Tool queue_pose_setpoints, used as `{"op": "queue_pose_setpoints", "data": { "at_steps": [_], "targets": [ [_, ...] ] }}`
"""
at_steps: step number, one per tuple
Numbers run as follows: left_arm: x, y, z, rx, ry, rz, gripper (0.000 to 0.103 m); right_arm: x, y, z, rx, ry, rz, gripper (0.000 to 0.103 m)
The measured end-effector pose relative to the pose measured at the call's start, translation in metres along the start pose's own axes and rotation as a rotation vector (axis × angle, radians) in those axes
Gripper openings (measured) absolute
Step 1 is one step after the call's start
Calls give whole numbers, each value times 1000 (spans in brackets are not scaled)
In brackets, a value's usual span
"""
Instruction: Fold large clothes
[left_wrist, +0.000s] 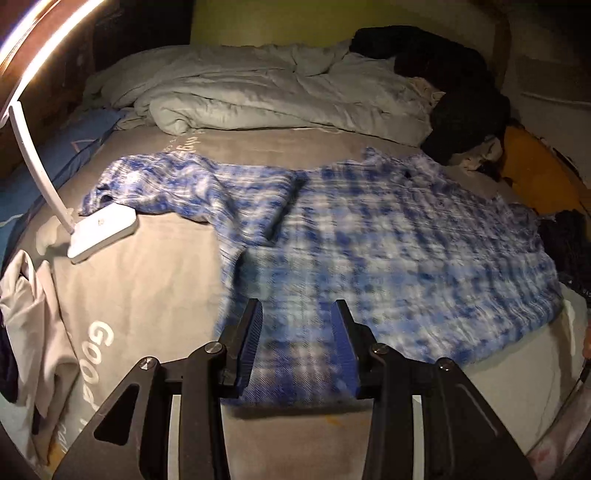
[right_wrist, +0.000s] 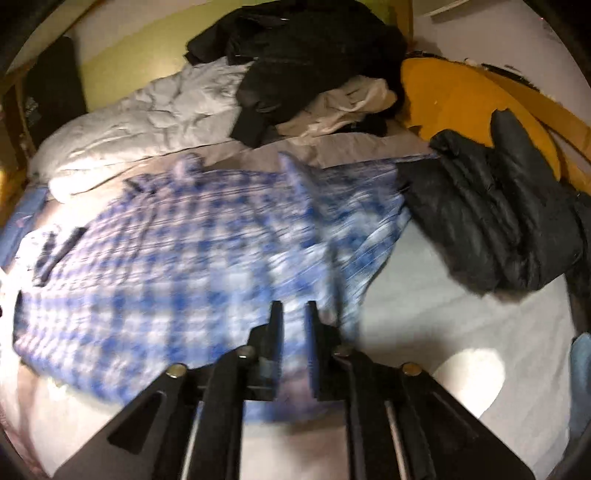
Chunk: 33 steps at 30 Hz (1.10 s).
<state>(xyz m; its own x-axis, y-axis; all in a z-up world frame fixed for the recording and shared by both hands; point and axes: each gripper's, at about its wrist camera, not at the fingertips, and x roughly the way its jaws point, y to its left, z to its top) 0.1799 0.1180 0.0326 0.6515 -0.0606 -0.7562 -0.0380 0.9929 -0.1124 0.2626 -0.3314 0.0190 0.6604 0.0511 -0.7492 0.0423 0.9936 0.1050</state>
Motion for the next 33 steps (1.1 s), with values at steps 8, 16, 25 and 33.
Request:
{"op": "queue_pose_setpoints", "data": {
  "at_steps": [8, 16, 25, 33],
  "targets": [
    [-15, -58, -48, 190, -8, 33, 80, -33, 61, -41, -171, -14, 123, 69],
    [8, -103, -81, 425, 22, 50, 94, -12, 131, -88, -518, 23, -8, 94],
    [56, -126, -89, 539, 84, 129, 97, 22, 136, -94, -586, 49, -92, 94],
    [77, -100, -67, 432, -5, 276, 100, 46, 111, -70, -448, 13, -184, 97]
  ]
}}
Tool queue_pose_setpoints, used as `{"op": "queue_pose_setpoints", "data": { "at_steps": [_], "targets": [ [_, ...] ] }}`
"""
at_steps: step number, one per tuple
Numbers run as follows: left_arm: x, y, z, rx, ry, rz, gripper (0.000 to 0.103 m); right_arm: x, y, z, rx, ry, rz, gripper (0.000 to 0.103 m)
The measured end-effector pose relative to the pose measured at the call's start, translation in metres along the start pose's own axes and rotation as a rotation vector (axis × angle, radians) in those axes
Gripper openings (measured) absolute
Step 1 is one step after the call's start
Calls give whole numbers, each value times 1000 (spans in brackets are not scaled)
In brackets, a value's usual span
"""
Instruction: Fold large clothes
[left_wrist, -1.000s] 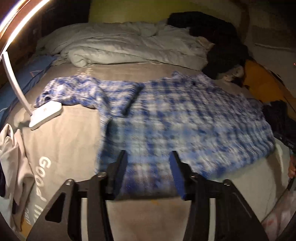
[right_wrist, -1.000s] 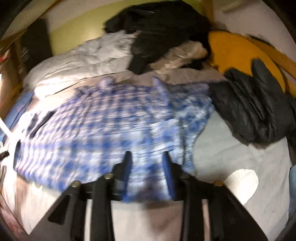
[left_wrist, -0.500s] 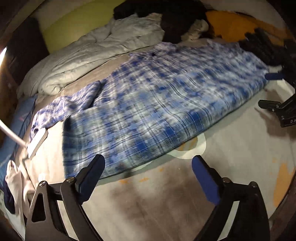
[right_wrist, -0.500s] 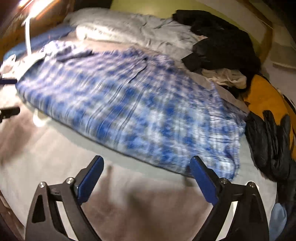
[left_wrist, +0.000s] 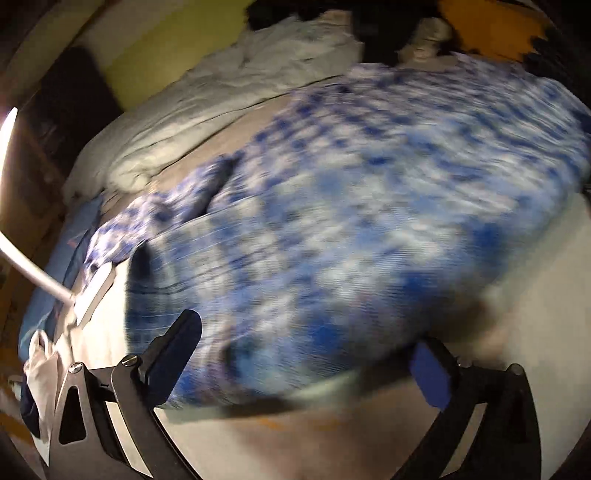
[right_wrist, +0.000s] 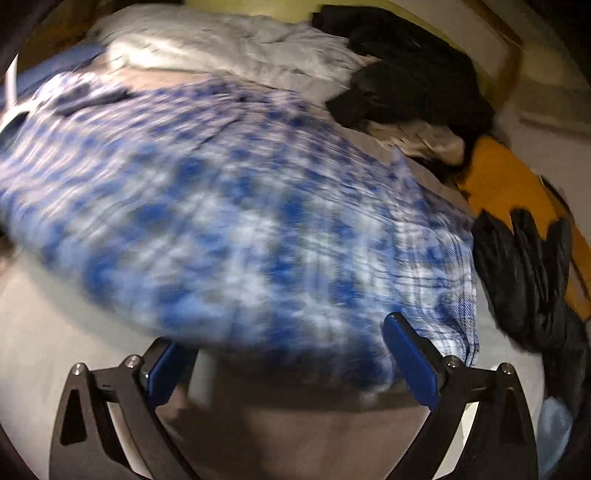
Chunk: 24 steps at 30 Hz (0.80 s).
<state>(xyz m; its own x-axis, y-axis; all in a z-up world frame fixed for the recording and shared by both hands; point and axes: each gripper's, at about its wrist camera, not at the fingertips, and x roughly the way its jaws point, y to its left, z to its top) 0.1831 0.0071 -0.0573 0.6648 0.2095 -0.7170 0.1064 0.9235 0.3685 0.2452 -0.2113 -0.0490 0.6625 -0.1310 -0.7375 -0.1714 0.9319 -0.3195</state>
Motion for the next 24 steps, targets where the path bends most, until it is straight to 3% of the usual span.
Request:
{"op": "queue_pose_setpoints", "data": {
  "at_steps": [1, 2, 3, 4, 5, 8, 14, 19, 24],
  "targets": [
    [4, 8, 0, -37, 2, 23, 96, 4, -8, 1, 37, 6, -12, 89],
    [6, 17, -1, -73, 1, 50, 77, 6, -13, 2, 57, 10, -15, 72],
    [7, 25, -2, -107, 4, 72, 53, 8, -20, 3, 83, 16, -19, 64],
    [7, 37, -4, -156, 5, 88, 37, 9, -28, 3, 117, 21, -26, 46],
    [5, 48, -5, -211, 5, 85, 9, 9, -32, 3, 140, 22, -32, 26],
    [-5, 75, -11, -353, 15, -46, 6, 3, -44, 2, 206, 9, 16, 10],
    [-51, 76, -29, -370, 11, -61, 5, -36, -48, -7, 257, -25, 70, 7],
    [-65, 88, -60, -453, 82, -146, 5, -83, -43, -33, 318, -82, 151, 7],
    [-86, 84, -84, -451, 97, -166, 5, -96, -29, -59, 321, -51, 204, 7]
  ]
}}
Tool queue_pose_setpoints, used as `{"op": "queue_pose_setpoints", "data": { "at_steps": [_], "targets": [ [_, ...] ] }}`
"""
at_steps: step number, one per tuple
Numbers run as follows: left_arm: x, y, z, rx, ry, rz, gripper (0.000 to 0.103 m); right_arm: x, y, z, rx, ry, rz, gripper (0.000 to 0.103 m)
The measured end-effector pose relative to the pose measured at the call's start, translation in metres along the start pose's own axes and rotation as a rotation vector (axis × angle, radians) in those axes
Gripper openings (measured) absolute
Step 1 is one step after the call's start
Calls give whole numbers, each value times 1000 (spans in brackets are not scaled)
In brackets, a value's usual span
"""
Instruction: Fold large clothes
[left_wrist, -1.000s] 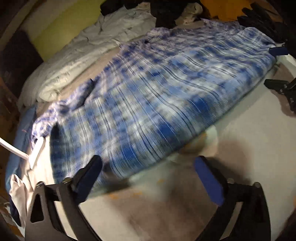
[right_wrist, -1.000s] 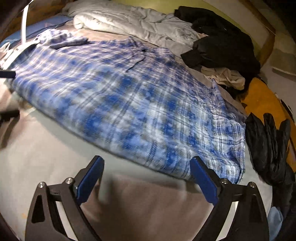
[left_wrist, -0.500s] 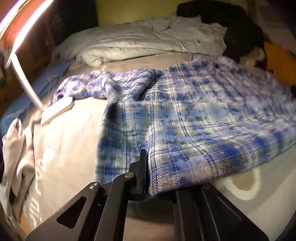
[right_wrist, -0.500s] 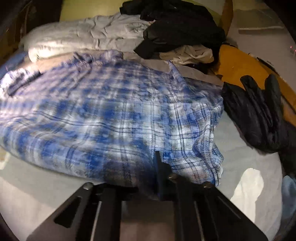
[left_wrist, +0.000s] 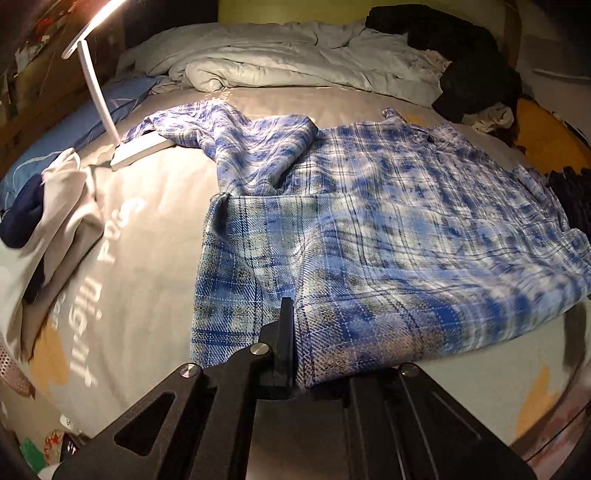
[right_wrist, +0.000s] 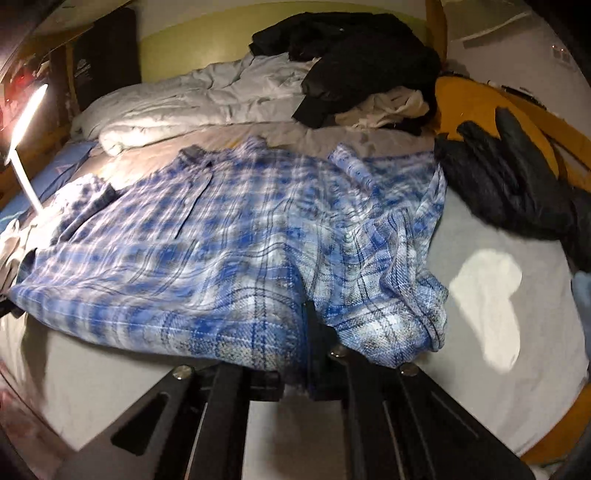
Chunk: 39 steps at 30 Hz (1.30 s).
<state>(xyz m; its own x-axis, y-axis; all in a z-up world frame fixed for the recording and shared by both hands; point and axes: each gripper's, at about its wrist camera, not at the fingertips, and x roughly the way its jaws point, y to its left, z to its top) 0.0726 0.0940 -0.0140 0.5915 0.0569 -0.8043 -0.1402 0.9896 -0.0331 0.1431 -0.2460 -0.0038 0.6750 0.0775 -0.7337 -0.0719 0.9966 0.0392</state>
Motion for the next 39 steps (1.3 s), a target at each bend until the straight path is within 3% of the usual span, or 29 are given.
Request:
{"op": "queue_pose_setpoints", "data": {
  "at_steps": [6, 10, 13, 14, 15, 23, 28, 32, 39],
  "targets": [
    [-2, 6, -14, -11, 38, -32, 5, -10, 5, -28, -7, 28, 29, 7],
    [-3, 10, -3, -23, 14, -44, 9, -8, 2, -35, -5, 46, 40, 7],
    [-11, 3, 0, 18, -24, -36, 33, -8, -4, -31, 17, 46, 49, 10],
    [-17, 0, 0, 31, -44, -37, 51, -11, -6, -31, 31, 43, 62, 14],
    [-23, -2, -4, 38, -60, -40, 62, -16, -7, -35, 43, 35, 71, 16],
    [-71, -11, -13, 69, -152, -133, 71, -53, -11, -48, 52, -14, 98, 23],
    [-99, -31, 18, 134, -278, -110, 76, -91, -14, -24, 48, -140, 113, 27],
    [-120, -40, 52, 118, -366, -151, 76, -108, -17, 7, 53, -216, 131, 28],
    [-164, -66, 105, 135, -570, -146, 95, -159, -8, 62, 39, -395, 218, 28]
  ]
}}
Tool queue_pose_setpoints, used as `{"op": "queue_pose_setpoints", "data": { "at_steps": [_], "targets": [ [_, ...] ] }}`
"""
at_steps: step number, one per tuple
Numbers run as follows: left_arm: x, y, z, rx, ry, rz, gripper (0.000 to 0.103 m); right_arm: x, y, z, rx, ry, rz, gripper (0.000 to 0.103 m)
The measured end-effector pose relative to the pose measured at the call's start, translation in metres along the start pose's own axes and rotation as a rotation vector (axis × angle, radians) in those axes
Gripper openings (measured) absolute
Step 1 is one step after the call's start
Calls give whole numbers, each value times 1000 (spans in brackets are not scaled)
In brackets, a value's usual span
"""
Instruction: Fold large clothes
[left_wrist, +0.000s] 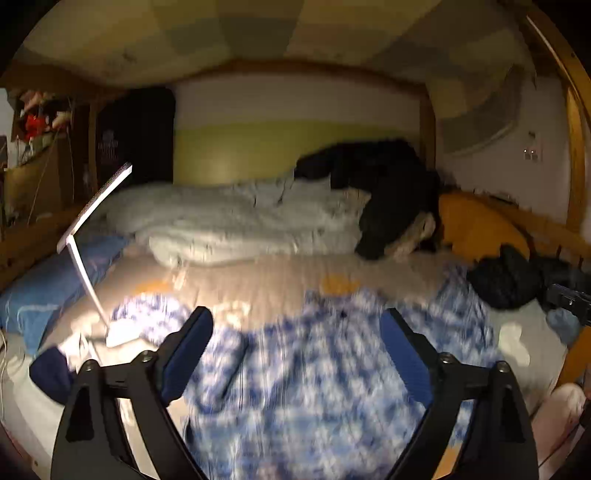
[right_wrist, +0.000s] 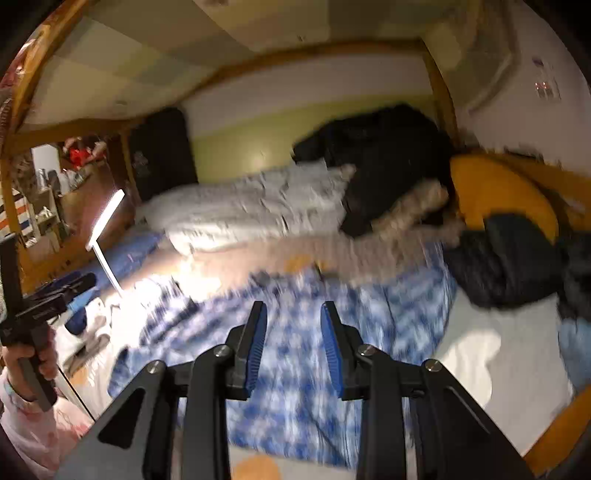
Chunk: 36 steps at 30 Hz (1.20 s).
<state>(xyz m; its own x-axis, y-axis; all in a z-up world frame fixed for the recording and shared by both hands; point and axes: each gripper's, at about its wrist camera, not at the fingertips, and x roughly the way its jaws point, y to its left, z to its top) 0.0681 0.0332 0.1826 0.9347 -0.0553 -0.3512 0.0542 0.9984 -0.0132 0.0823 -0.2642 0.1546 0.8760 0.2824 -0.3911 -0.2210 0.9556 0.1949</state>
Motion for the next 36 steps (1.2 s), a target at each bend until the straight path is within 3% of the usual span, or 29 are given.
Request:
{"op": "queue_pose_setpoints", "data": {
  "at_steps": [3, 8, 10, 11, 17, 20, 24, 28, 36],
  "targets": [
    [8, -1, 19, -8, -51, 17, 99, -4, 6, 24, -10, -56, -6, 32],
    [35, 2, 46, -33, -62, 3, 103, -5, 6, 65, 28, -151, 3, 33],
    [39, 7, 52, -45, -82, 6, 103, -1, 7, 78, 29, -185, 2, 41],
    [42, 10, 54, -47, -96, 8, 103, 3, 7, 83, 27, -192, 4, 45],
    [62, 28, 35, -29, -122, 76, 103, 27, 1, 85, 2, -189, -58, 45],
    [83, 38, 19, -26, -61, 88, 103, 43, -11, 81, 7, -168, -72, 46],
    [114, 50, -3, 19, 6, 133, 103, 76, -41, 71, 54, -122, -113, 57],
    [146, 66, -22, 43, 85, 188, 103, 122, -80, 49, 121, 7, -158, 64],
    [235, 119, -60, -50, 390, 141, 103, 171, -128, 19, 187, 184, -225, 68]
  ]
}}
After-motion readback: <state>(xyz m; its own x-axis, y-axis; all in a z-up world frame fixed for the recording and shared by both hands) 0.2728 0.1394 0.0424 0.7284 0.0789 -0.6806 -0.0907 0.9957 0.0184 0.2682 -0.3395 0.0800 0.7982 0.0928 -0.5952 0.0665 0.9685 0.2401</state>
